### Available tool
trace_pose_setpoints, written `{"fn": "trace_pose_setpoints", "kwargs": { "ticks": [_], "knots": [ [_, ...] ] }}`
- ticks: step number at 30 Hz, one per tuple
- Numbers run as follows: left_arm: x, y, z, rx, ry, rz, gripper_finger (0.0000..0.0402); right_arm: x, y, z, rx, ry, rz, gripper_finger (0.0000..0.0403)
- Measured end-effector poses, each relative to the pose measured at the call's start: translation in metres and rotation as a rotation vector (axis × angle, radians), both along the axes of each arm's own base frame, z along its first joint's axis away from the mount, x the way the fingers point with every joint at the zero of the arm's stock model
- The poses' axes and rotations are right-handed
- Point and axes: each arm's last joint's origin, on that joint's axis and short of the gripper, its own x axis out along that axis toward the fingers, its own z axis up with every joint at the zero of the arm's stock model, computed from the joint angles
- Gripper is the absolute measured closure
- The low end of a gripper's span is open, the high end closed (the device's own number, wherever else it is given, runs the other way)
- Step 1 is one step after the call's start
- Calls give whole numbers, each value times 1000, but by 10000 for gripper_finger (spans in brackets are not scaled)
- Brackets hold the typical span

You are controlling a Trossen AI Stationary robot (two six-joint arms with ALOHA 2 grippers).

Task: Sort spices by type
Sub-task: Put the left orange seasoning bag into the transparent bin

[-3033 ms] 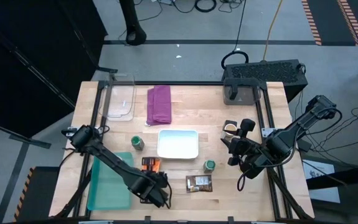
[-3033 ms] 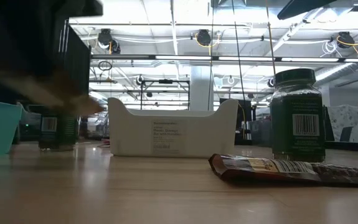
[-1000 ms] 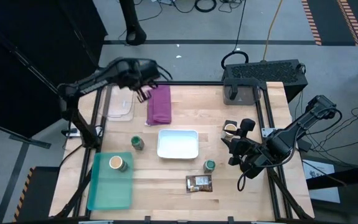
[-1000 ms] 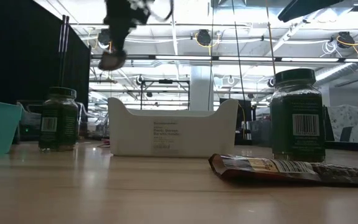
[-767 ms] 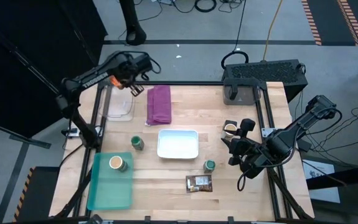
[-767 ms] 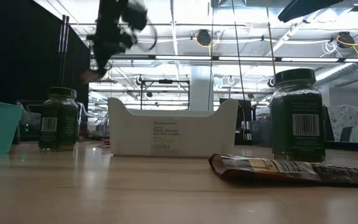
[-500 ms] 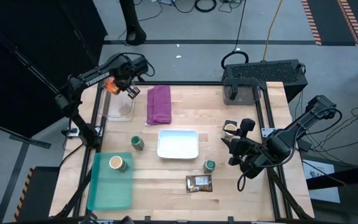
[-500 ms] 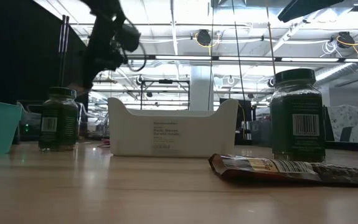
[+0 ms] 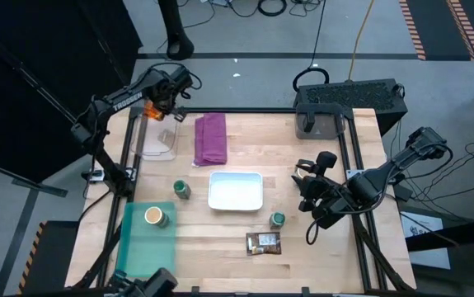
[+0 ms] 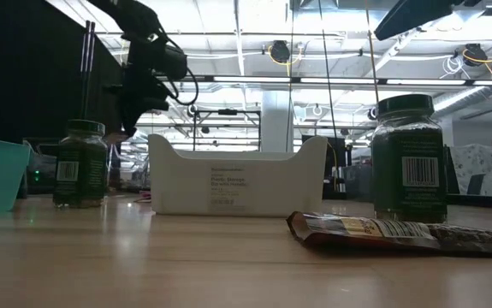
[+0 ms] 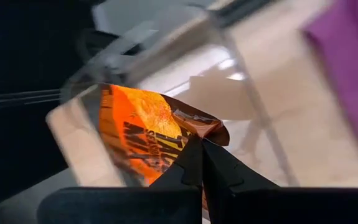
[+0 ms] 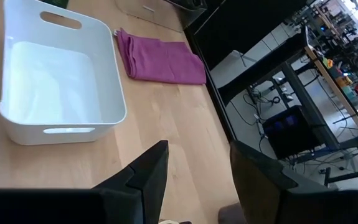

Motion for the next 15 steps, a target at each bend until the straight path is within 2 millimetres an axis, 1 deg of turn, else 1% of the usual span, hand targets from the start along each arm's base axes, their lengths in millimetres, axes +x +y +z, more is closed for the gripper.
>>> {"fn": "trace_pose_setpoints", "kwargs": {
  "ticks": [4,7,15],
  "knots": [
    [-6,8,0,21,-13,31,401,1,-2,0,-8,10,-4,248],
    [-7,15,-4,7,-47,47,401,2,-3,0,-13,15,-5,248],
    [-7,34,-29,-51,-13,65,402,1,-4,0,-18,22,-3,248]
  ]
}}
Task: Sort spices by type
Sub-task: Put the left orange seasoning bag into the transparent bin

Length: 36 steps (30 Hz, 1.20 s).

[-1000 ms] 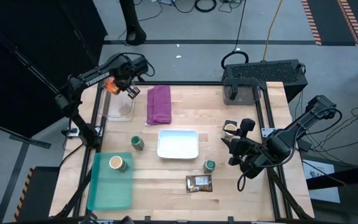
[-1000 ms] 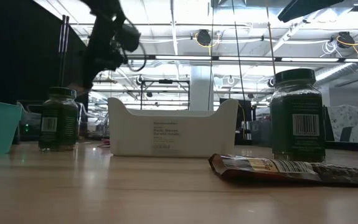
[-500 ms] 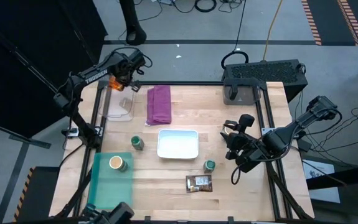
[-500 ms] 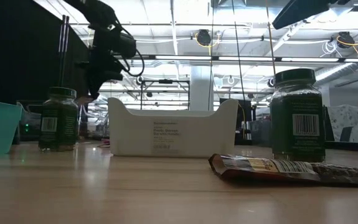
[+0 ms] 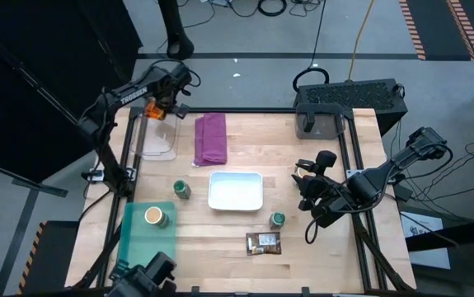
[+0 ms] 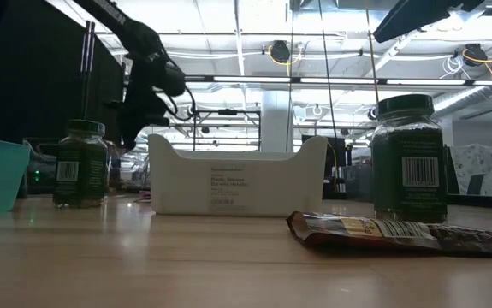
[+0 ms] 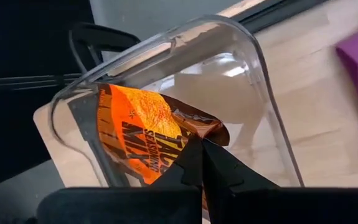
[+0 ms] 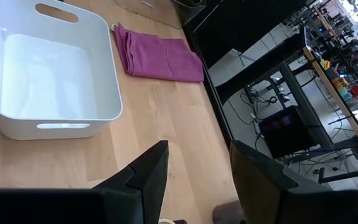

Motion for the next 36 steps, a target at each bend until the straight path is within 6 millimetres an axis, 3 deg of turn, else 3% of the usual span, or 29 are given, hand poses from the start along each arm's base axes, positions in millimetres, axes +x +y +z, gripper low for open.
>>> {"fn": "trace_pose_setpoints", "kwargs": {
  "ticks": [5,22,31,36],
  "knots": [
    [3,4,-10,-17,27,-16,393,0,0,0,-2,3,0,248],
    [5,7,-10,9,21,-29,382,-1,-1,-1,-7,13,-2,248],
    [4,6,-10,-1,31,-31,305,-1,-1,-1,-7,13,-2,248],
    [3,-1,-7,-31,62,-65,289,-1,-1,-1,-7,13,-2,248]
  ]
}}
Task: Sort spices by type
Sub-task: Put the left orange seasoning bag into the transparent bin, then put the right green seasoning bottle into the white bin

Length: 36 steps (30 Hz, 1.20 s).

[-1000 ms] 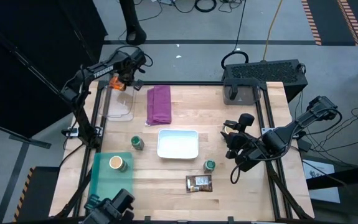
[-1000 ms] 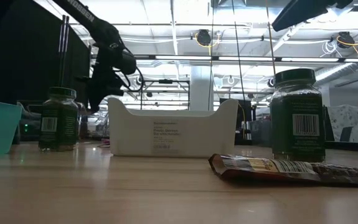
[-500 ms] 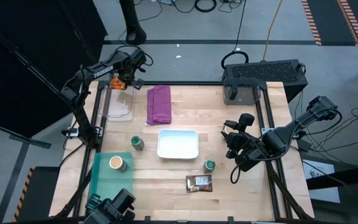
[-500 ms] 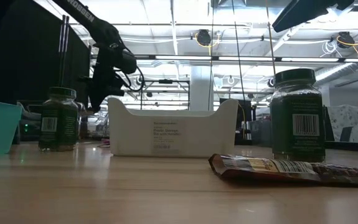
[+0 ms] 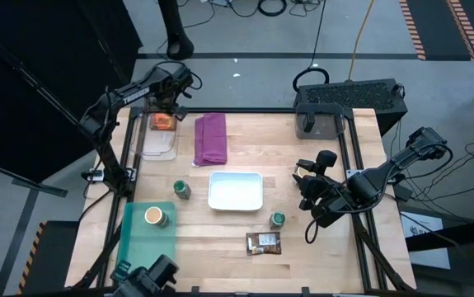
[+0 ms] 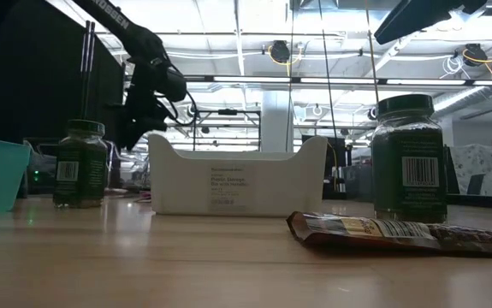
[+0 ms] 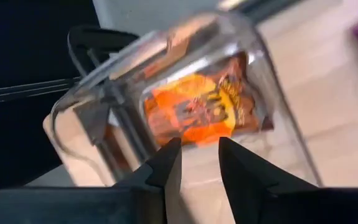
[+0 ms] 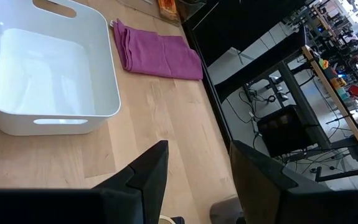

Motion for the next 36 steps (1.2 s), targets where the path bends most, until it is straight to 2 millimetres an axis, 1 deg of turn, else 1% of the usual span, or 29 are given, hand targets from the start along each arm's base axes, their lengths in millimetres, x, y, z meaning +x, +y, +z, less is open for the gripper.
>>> {"fn": "trace_pose_setpoints", "kwargs": {
  "ticks": [4,6,8,11,14,18,22,26,28,32,36],
  "knots": [
    [2,-19,13,-24,31,-41,288,0,0,0,0,0,0,248],
    [6,-33,23,-17,27,-77,288,0,0,0,0,-1,0,248],
    [13,-51,36,9,-1,-112,288,0,0,0,3,-4,-3,248],
    [28,-86,57,56,-116,-188,288,0,0,0,7,-8,-4,248],
    [47,-127,75,128,-249,-287,288,0,0,0,24,-19,-13,248],
    [71,-182,91,182,-432,-430,288,0,0,0,67,-37,-28,248],
    [91,-237,96,234,-536,-604,288,0,2,-1,147,-51,-44,248],
    [104,-287,99,415,-586,-720,288,0,3,-3,225,-46,-47,248],
    [104,-310,99,507,-587,-762,288,1,5,-3,276,-42,-36,248],
    [103,-345,99,669,-601,-807,288,6,10,-2,410,-55,-4,248],
    [103,-366,91,783,-534,-858,288,13,16,2,525,-117,40,248]
  ]
}}
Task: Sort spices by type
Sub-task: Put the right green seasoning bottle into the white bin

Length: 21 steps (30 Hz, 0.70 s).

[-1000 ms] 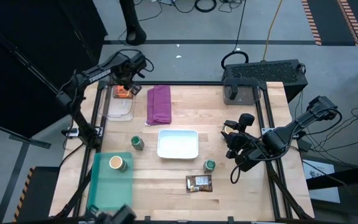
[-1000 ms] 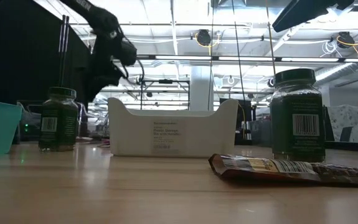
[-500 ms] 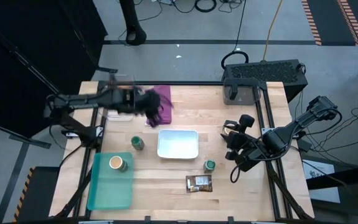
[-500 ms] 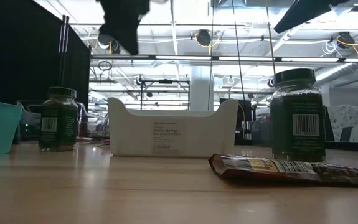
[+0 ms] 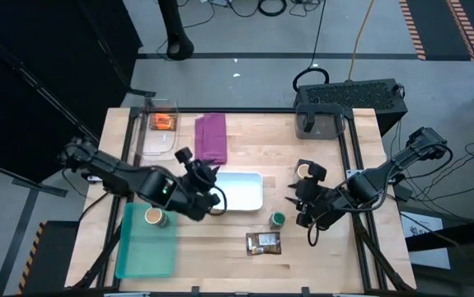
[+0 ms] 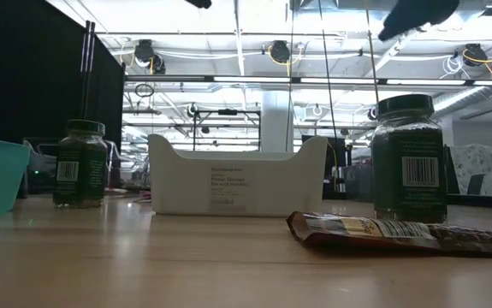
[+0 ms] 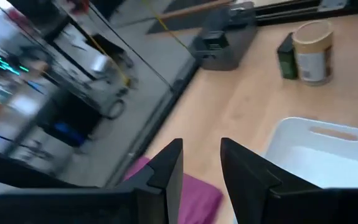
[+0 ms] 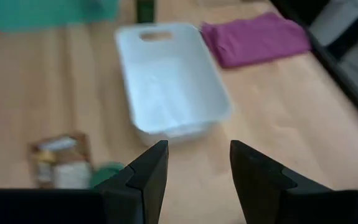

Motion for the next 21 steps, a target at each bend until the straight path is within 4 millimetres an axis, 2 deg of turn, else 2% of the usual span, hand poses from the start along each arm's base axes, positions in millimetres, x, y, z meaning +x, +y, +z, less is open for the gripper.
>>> {"fn": "trace_pose_setpoints", "kwargs": {
  "ticks": [6,12,16,21],
  "knots": [
    [16,-17,-21,50,46,-37,288,8,5,6,66,-79,38,248],
    [40,-19,-27,2,131,-319,290,14,-4,6,82,-85,-7,248],
    [46,-5,-41,7,135,-446,301,20,-15,4,144,-66,-39,248],
    [41,23,-38,-42,56,-449,314,23,-25,-1,227,0,-89,248]
  ]
}}
